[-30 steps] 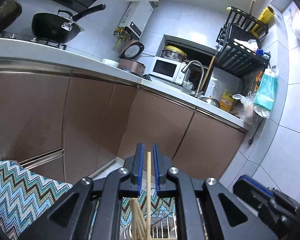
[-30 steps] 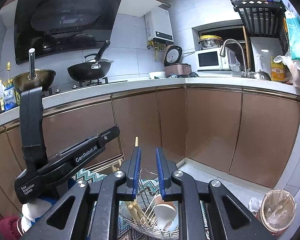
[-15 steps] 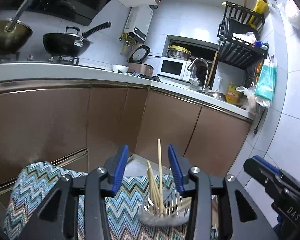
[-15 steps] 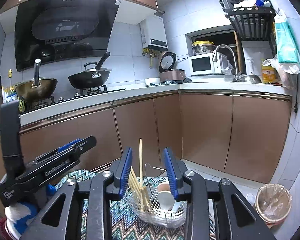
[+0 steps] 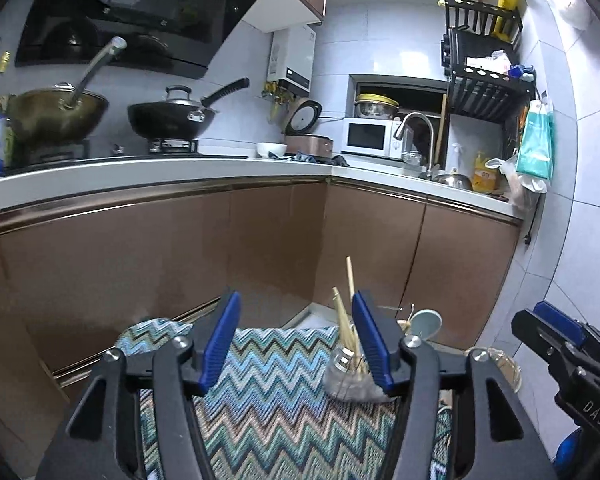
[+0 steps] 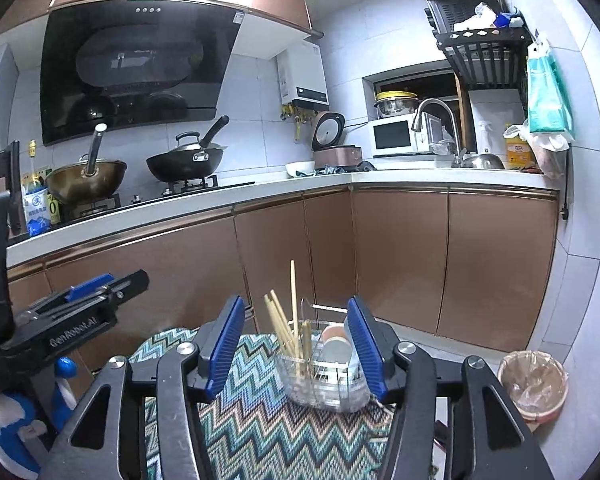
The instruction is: Organize utensils
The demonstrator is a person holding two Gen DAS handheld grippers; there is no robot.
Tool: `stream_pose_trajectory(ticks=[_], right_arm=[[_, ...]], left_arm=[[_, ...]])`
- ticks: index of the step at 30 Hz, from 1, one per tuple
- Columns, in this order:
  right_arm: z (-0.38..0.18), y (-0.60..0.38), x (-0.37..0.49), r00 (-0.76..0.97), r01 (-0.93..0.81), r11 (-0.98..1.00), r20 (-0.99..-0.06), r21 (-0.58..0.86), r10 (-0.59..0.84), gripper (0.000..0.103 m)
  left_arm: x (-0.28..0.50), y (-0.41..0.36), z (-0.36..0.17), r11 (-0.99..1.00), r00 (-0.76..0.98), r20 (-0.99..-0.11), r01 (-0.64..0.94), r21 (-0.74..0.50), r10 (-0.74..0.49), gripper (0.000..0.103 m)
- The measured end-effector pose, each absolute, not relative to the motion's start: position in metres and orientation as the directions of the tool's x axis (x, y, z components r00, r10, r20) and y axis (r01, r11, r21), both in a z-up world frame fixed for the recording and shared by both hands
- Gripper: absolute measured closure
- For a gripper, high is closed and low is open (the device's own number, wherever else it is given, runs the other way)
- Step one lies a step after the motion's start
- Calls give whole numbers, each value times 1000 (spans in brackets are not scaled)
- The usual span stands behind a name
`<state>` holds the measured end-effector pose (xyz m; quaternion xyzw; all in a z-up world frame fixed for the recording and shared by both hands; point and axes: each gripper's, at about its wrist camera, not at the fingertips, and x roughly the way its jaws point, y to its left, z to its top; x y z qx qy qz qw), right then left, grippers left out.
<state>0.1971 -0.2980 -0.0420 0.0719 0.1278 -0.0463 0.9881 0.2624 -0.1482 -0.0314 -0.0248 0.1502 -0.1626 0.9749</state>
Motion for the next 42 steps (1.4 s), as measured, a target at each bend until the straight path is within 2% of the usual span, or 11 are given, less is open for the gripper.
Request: stream_pose_trajectory(ticks=[1,9,17,23,42], right_arm=[[-42,-295,192,962,110,985,-262,130,-73,50],[-38,-272,157,964,112,985,-255,128,-76,35],[-36,-245,128,967,114,988,-241,102,-86,12],[-36,-230,112,968,121,988,-231,96,-96,0],[-32,-205,80,975,144,986,-181,83,-127,0]], left_arm=[[255,-144,-31,949,906,-285,301,-89,-314,40],[208,-108,-27,973,929,-291,227,-41,-228,37],[171,-73,-24,989,949,-279,145,-21,-145,35],[145,-52,-24,996,959,-267,93,4,-89,34],[90,-1,-23,1000,979,-203,-27,9,28,33]])
